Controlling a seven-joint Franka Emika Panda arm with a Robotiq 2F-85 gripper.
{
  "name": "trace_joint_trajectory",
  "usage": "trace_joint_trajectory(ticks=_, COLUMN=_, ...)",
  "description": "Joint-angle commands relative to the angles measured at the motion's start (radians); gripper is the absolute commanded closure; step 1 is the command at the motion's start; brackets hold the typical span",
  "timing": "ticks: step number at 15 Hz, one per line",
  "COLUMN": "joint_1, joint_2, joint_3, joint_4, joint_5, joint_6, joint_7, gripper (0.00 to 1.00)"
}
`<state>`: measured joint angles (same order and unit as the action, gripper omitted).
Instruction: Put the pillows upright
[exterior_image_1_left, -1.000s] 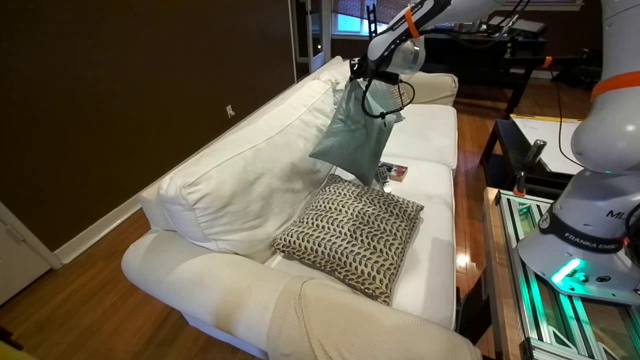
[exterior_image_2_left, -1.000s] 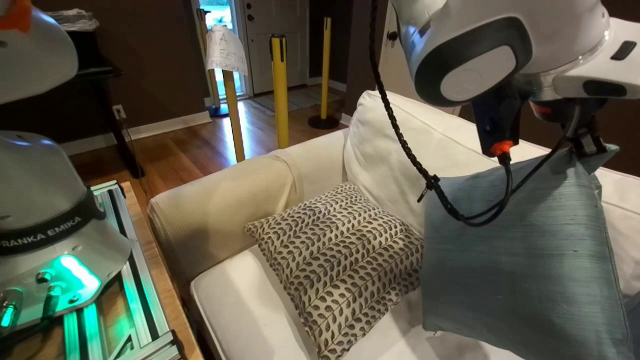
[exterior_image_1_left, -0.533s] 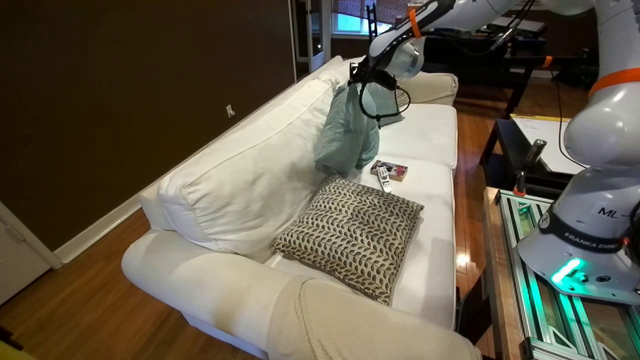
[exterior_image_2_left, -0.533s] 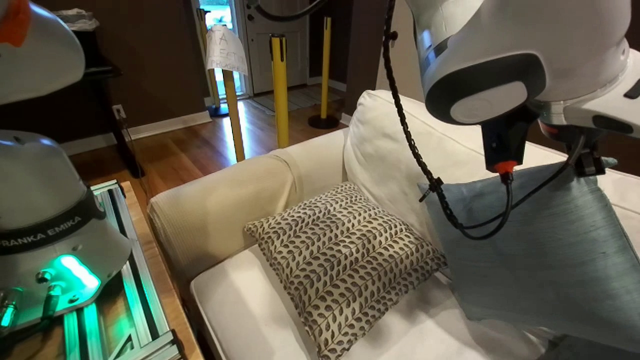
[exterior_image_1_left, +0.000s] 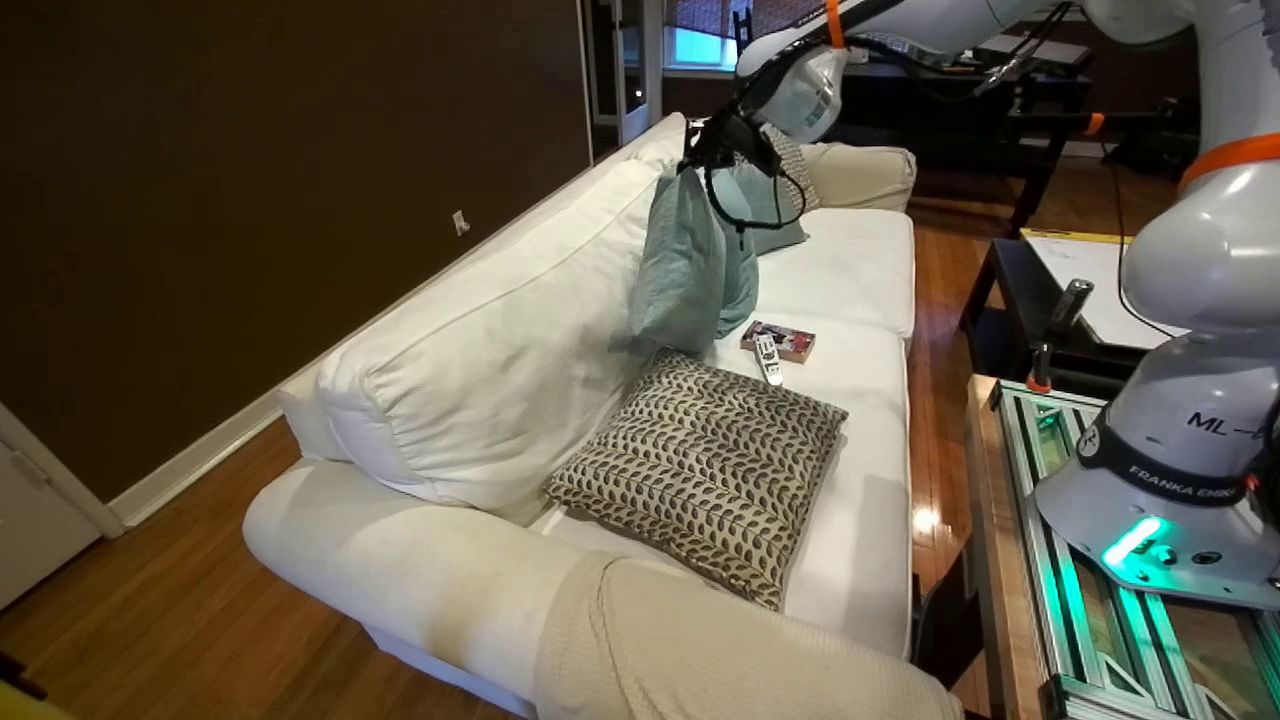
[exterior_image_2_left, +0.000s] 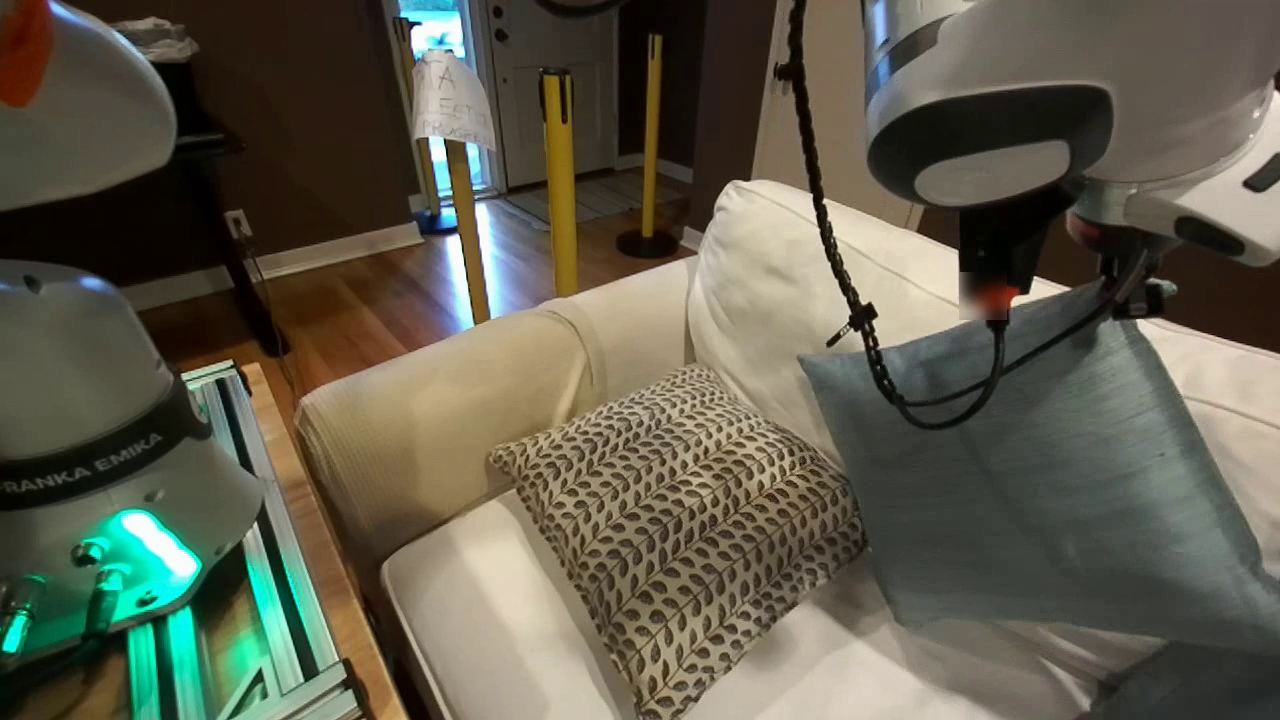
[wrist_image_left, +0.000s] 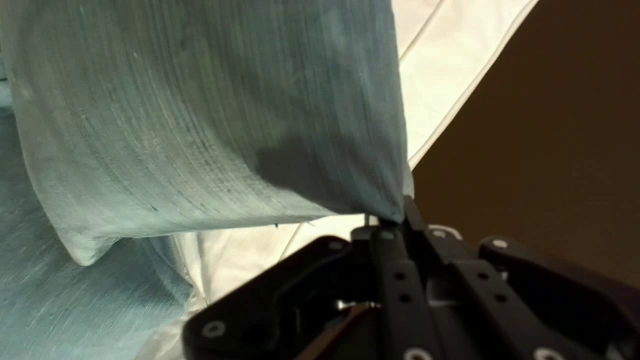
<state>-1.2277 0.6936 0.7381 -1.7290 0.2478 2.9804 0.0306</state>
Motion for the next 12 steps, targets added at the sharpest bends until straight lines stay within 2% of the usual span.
trace_joint_trajectory(ticks=1, joint_1=-0.019, joint_2=0.004, joint_3=0.027, joint_4=0.076, joint_5=0.136, joint_6=-0.111, joint_7=-0.051, gripper=0.99)
trace_joint_trajectory(ticks=6, joint_1=0.058, joint_2=0.007, joint_3=-0.113, joint_4=0.147, joint_5=0.231, joint_6=-0.183, joint_7=-0.034, gripper=0.99)
trace_joint_trajectory(ticks=7, joint_1=0.087, joint_2=0.013, joint_3=-0.161, joint_4=0.158, joint_5=0.237, joint_6=-0.195, joint_7=-0.019, gripper=0.70)
trace_joint_trajectory(ticks=8, joint_1=0.121, joint_2=0.019, joint_3=-0.212, joint_4=0.169, joint_5=0.239, joint_6=-0.204, joint_7=-0.010, gripper=0.69)
trace_joint_trajectory(ticks=9, joint_1=0.153, joint_2=0.022, joint_3=-0.259, joint_4=0.177, joint_5=0.243, joint_6=-0.203, joint_7=-0.006, gripper=0.64)
trace_joint_trajectory(ticks=12, joint_1=0.242, joint_2=0.029, joint_3=-0.374, joint_4=0.204, joint_5=0.249, joint_6=-0.188, joint_7=-0.003, gripper=0.40)
